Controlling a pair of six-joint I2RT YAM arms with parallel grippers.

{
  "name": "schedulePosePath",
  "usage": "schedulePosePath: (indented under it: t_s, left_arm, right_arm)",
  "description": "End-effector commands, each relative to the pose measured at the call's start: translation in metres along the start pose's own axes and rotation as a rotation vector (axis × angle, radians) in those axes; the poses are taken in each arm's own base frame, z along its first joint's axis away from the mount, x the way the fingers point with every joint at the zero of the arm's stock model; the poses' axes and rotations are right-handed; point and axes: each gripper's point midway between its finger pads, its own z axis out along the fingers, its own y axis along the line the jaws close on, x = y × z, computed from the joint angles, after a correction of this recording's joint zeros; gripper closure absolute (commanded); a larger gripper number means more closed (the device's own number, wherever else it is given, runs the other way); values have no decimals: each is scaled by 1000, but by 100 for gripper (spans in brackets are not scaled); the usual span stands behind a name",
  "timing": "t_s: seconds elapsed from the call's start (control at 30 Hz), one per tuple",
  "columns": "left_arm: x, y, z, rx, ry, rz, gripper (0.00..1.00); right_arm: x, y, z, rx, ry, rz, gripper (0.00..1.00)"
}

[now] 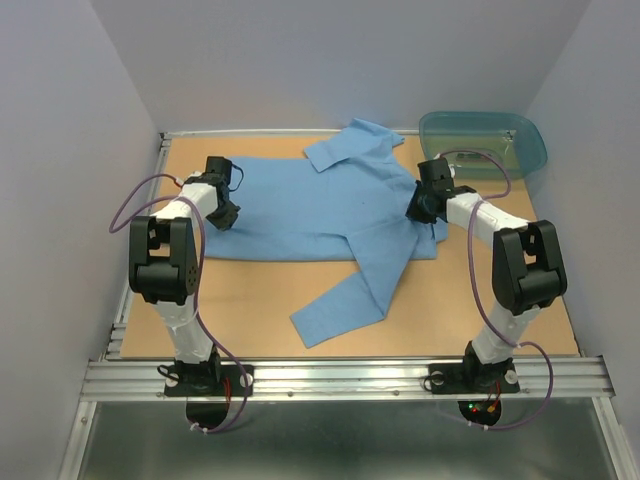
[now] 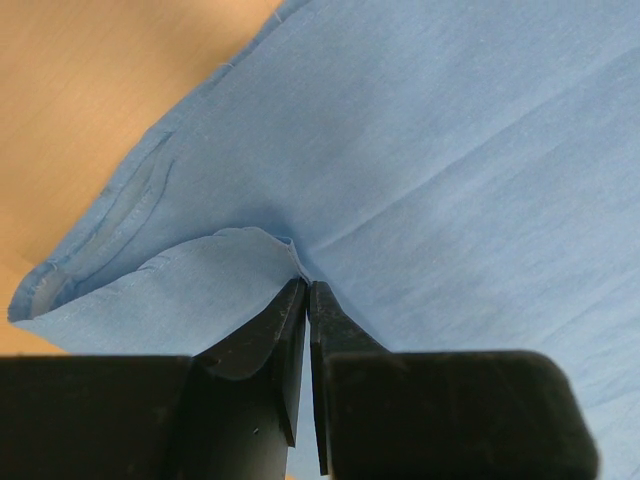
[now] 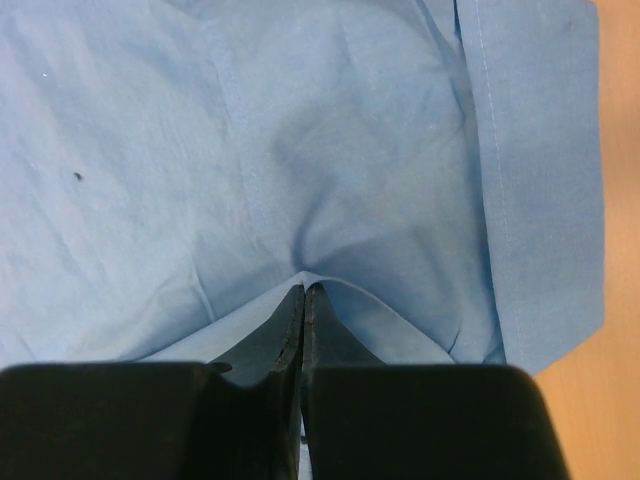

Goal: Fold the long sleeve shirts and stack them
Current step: Fold the shirt

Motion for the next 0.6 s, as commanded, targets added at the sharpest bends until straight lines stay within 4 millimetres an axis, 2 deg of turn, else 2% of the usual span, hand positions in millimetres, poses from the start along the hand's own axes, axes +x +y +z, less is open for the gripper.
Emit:
schedulePosePath:
  t_s: [0.0,0.3,0.4,0.57]
  left_arm:
    - [-12,7,-5,-9,-40,-11,82]
    - [-15,19,6,-54,-52,-16,82]
    - [-18,22,9,-62,-61,-17,82]
    - [-25,18,11,-55,-75,-14,79]
  right_arm:
    - [-40,13,-10,-30,-108,15,99]
    - [-25,-4,9,36,-73,44,99]
    - [-26,-9,12,56,-77,53,99]
    - [-34,-4,13,45,-88,55,94]
